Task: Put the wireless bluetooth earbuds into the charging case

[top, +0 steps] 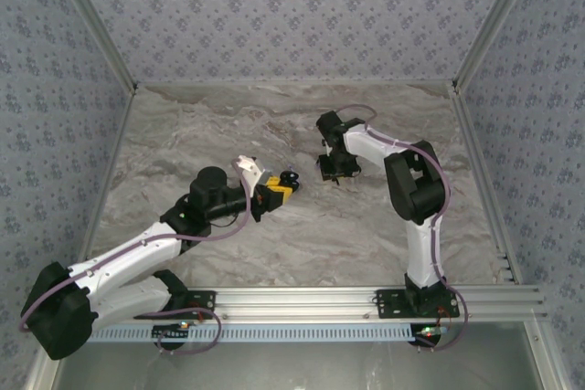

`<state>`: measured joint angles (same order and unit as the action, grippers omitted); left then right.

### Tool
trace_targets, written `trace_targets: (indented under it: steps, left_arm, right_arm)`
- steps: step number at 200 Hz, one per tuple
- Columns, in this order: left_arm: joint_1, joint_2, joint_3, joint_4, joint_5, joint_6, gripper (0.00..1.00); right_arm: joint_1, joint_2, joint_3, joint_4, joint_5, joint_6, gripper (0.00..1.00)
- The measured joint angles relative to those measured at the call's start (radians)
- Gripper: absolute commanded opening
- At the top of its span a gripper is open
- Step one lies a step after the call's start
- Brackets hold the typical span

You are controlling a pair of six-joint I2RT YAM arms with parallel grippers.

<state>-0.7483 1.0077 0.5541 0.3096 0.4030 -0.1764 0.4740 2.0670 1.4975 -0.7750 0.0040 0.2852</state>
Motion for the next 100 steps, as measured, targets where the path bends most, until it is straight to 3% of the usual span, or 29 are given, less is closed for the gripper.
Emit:
trace_targets:
  steps: [100]
  left_arm:
    - [0.000, 0.000, 0.000, 0.000, 0.000, 0.000, 0.14]
  right_arm:
    - [0.008, 0.009, 0.013, -0.017, 0.019, 0.000, 0.31]
